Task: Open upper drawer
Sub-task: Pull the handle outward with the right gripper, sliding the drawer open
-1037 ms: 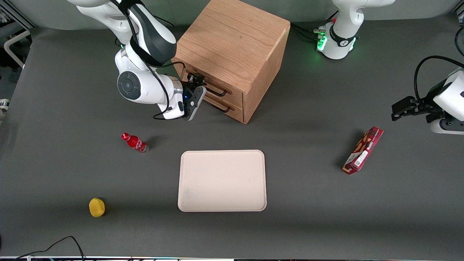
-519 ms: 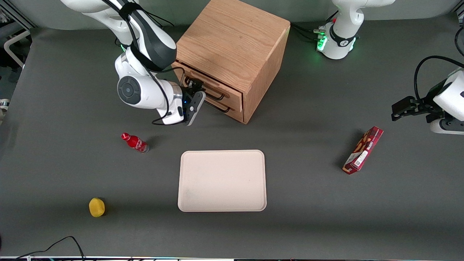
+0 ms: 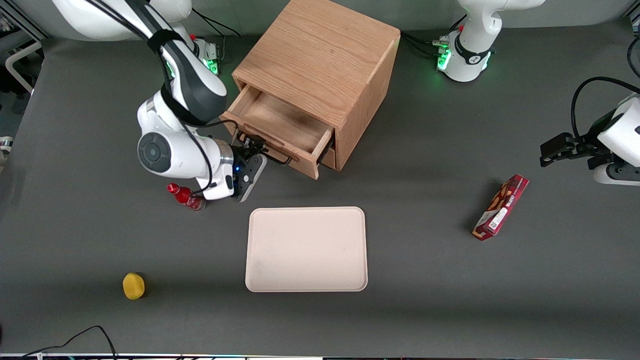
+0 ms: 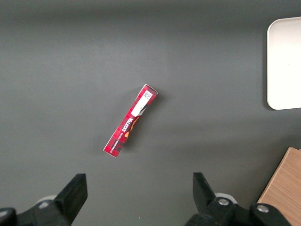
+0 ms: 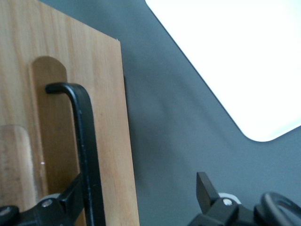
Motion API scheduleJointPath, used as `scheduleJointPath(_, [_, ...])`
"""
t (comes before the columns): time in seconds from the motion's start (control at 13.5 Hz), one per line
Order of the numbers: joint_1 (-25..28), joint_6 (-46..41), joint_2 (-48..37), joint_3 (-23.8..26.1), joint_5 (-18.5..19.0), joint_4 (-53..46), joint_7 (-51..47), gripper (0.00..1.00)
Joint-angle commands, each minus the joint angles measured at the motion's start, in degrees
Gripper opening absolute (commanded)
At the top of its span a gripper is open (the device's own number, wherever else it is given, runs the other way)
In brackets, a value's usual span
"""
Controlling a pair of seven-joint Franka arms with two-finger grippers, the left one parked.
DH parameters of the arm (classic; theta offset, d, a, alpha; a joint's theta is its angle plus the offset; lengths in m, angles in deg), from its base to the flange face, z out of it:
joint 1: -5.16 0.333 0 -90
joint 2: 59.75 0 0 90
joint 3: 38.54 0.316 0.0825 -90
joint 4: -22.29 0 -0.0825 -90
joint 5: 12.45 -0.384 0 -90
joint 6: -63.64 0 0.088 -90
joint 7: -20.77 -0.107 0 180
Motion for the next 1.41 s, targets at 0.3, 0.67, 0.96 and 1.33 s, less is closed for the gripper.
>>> scheduleJointPath(0.3, [0.35, -5.57, 7.39, -3.24, 4.08, -11.62, 2.57, 1.00])
scheduleJointPath(0.67, [0.35, -9.27, 10.12, -4.72, 7.60, -17.42, 5.99, 1.00])
scheduleJointPath(0.96, [0.26, -9.97, 10.48, -6.58, 7.69, -19.27, 8.90, 1.00])
scheduleJointPath(1.33, [0.35, -9.97, 11.97, -7.81, 9.45, -21.82, 10.05, 1.00])
